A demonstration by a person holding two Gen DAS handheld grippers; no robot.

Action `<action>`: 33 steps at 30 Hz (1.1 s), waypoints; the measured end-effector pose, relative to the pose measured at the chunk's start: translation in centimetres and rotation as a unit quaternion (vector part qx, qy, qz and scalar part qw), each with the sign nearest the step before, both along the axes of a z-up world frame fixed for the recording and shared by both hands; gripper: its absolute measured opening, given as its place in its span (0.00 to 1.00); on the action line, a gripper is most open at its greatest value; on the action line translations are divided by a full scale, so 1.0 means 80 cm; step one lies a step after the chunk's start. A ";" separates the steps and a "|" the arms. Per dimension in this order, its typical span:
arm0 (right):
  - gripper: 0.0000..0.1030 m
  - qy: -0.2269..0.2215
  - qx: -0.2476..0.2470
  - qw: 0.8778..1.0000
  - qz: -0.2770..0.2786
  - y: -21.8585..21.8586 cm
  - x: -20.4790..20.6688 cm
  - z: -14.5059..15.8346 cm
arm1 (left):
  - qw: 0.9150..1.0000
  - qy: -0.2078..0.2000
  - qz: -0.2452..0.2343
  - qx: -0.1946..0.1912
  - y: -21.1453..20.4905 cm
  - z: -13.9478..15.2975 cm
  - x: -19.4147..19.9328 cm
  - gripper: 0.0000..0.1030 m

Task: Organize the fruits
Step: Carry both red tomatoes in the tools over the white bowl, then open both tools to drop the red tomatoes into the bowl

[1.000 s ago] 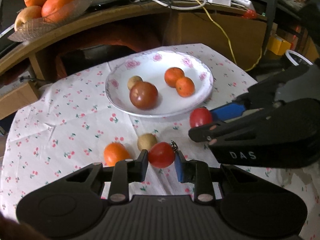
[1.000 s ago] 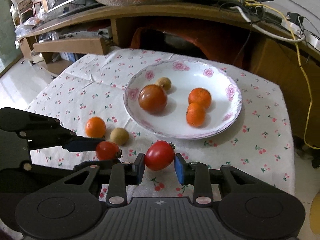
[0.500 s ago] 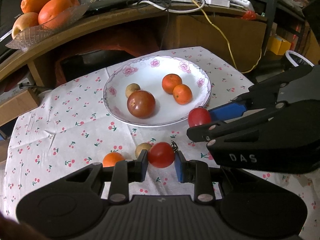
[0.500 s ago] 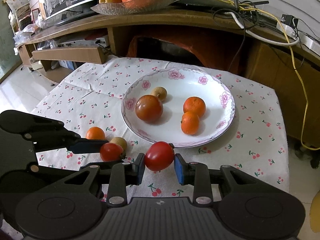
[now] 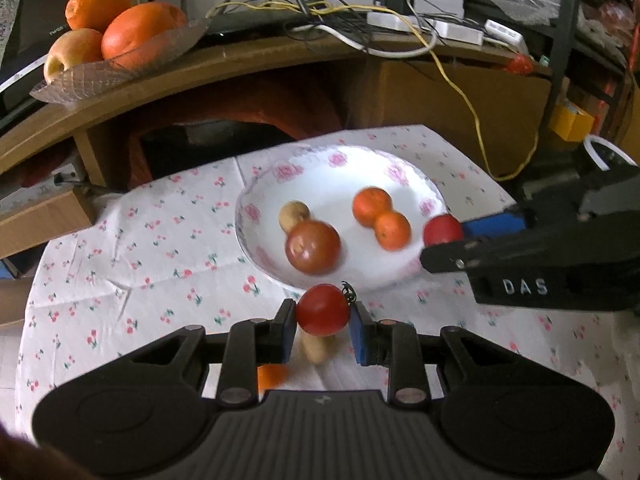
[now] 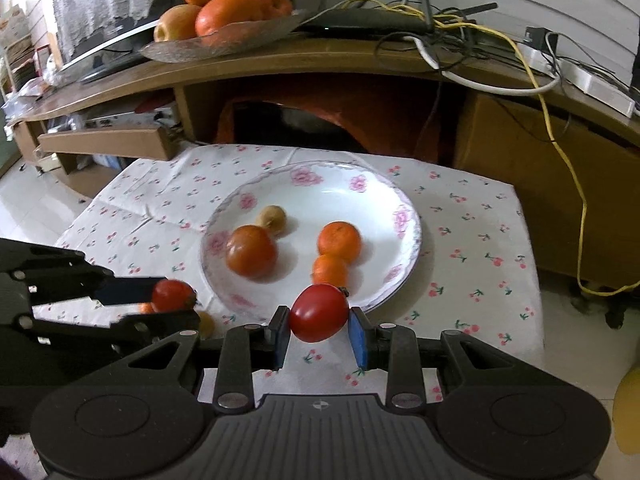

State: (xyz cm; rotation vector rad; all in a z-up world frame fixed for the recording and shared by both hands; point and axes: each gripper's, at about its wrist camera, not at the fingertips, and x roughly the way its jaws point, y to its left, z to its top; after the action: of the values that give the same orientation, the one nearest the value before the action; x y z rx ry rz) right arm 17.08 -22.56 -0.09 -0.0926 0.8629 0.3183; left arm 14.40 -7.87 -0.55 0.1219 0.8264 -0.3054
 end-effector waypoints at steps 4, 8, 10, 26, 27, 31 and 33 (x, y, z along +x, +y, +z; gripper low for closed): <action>0.29 0.001 -0.003 1.000 -0.004 0.002 0.012 -0.004 | 1.000 -0.006 0.005 0.004 -0.003 0.001 0.021 0.33; 0.29 -0.001 -0.008 1.000 -0.002 0.005 0.017 -0.007 | 1.000 -0.002 0.001 0.005 -0.009 -0.005 0.035 0.33; 0.29 0.000 -0.005 1.000 -0.002 0.005 0.021 -0.008 | 1.000 0.001 -0.002 0.008 -0.013 -0.010 0.040 0.33; 0.31 0.000 -0.021 1.000 -0.009 0.009 0.051 -0.024 | 1.000 0.009 0.002 0.006 -0.016 -0.031 0.072 0.33; 0.32 0.000 -0.021 1.000 -0.007 0.010 0.051 -0.025 | 1.000 0.010 0.003 0.007 -0.015 -0.032 0.073 0.33; 0.32 0.000 -0.021 1.000 -0.007 0.011 0.053 -0.027 | 1.000 0.008 0.005 0.016 -0.017 -0.031 0.074 0.33; 0.32 -0.002 -0.018 1.000 -0.008 0.011 0.053 -0.026 | 1.000 0.007 0.007 0.017 -0.016 -0.030 0.074 0.33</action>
State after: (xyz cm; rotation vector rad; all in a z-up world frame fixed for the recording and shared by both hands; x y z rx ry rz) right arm 21.29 -21.70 -2.19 -0.1206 0.8659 0.2880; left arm 20.30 -9.17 -2.97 0.1466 0.8472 -0.2799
